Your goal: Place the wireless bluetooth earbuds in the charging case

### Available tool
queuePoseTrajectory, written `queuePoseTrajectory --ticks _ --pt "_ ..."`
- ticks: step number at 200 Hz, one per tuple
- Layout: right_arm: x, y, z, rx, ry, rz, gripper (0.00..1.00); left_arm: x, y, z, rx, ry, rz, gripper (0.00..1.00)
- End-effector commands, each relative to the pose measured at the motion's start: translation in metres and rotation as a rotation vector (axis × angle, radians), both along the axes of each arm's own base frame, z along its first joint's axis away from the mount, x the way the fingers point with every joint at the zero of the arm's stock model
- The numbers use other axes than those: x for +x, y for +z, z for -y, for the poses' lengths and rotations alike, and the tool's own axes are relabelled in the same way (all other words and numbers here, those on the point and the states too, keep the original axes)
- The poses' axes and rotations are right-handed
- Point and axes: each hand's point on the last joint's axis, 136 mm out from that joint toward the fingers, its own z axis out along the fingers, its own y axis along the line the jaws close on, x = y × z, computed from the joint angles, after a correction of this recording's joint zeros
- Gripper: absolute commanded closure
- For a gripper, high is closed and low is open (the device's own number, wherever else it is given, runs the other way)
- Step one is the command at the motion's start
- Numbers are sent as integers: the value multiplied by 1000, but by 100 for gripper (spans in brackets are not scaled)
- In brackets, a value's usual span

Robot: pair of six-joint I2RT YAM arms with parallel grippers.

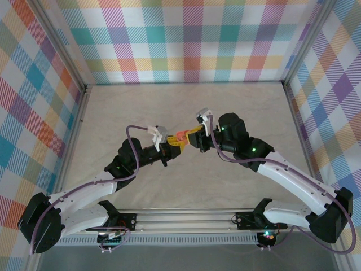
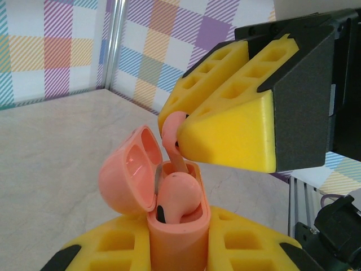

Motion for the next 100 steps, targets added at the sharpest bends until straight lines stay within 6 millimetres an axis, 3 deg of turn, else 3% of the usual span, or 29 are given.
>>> queuePoseTrajectory --ticks 1,48,100 --pt "-8 -13 -9 -15 65 -31 80 -2 44 0 -97 1 86 100" --pt "-18 -13 -12 -7 113 -61 79 -2 51 0 -107 3 110 100" --pt "-18 -12 9 -43 35 -33 80 -3 51 0 -104 0 110 100"
